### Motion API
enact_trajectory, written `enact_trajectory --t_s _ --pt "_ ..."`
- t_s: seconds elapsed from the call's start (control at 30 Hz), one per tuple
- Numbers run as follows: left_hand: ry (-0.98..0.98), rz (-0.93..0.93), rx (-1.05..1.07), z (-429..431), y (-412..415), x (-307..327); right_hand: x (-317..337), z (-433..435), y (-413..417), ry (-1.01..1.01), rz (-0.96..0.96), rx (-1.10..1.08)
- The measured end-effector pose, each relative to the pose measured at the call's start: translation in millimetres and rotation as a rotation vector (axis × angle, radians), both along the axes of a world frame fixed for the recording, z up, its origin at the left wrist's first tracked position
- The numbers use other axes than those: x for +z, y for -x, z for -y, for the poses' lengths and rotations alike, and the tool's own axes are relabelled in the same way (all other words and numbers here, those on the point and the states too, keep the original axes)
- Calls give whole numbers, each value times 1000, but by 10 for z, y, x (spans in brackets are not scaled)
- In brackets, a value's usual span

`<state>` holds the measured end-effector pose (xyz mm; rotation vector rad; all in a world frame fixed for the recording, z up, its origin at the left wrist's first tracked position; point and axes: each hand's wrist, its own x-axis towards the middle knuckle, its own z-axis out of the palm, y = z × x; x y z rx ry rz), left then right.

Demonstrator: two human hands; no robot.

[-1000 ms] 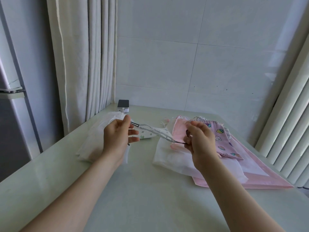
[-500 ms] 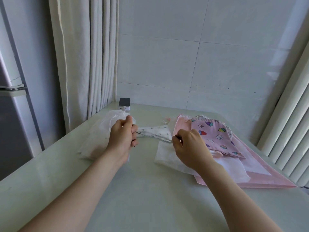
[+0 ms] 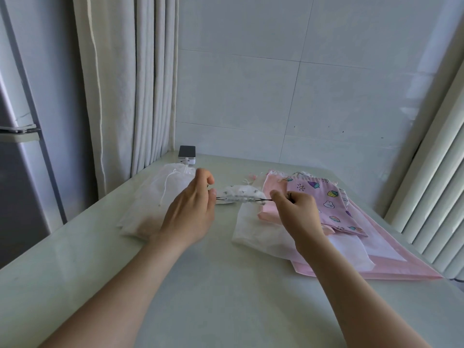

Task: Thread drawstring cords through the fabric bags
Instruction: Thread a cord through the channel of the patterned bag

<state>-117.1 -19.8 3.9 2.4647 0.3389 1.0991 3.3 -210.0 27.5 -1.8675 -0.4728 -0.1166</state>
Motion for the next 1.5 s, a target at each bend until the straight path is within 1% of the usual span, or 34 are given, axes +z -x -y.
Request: enact_trajectory --t_s 0.07,0.1,0.13,0.2,0.23,0.3,0.37,0.43,0.53,0.63,0.7,0.8,0.87,0.93,1.0,1.1,1.17,1.27,1.33,1.4,1.43,1.5 --pt "-111 -89 107 -12 -8 -24 29 -3 55 14 41 -28" --pt "-136 -129 164 -14 -11 -29 37 -6 78 32 72 -47" --pt "-132 -138 198 -20 -22 -40 37 -7 83 52 112 -70" --pt "-41 -130 232 -23 -22 -23 6 3 34 133 270 -119" --pt "13 -112 242 -21 -12 -4 -16 18 3 212 365 -128" --pt "48 -67 267 -32 -2 19 -87 42 -99 386 511 -127" --pt "33 -44 290 -37 8 36 -125 76 -181 495 580 -130" --pt "-5 -47 309 -11 28 67 -120 97 -217 546 628 -174" --pt "-37 -29 297 7 21 79 -129 110 -244 555 676 -240" --pt "-93 40 210 -52 12 30 -150 125 -271 550 700 -254" --pt "-133 64 133 -87 20 -9 -158 140 -290 477 706 -200" --pt "-129 27 7 -29 23 -56 -126 180 -251 325 680 23" --pt "-143 43 -60 32 2 -74 -131 192 -214 364 743 84" --pt "-151 83 -88 62 -31 -86 -155 174 -182 431 794 56" --pt "-138 125 -80 54 -53 -78 -154 136 -183 410 749 1" --pt "-128 148 -9 45 -34 -75 -131 119 -181 366 599 -99" --pt "-183 123 87 28 -38 -85 -112 111 -186 419 540 -115" --pt "-318 65 255 7 -40 -110 -111 90 -157 531 517 -126" --pt "-356 79 301 -6 -42 -87 -93 81 -136 550 455 -168" --pt "-383 93 296 9 -38 -58 -76 75 -116 506 374 -178" --pt "-372 96 280 31 -29 -40 -73 66 -113 464 357 -147" --pt "-256 93 262 68 -27 -33 -70 29 -91 340 321 -10"
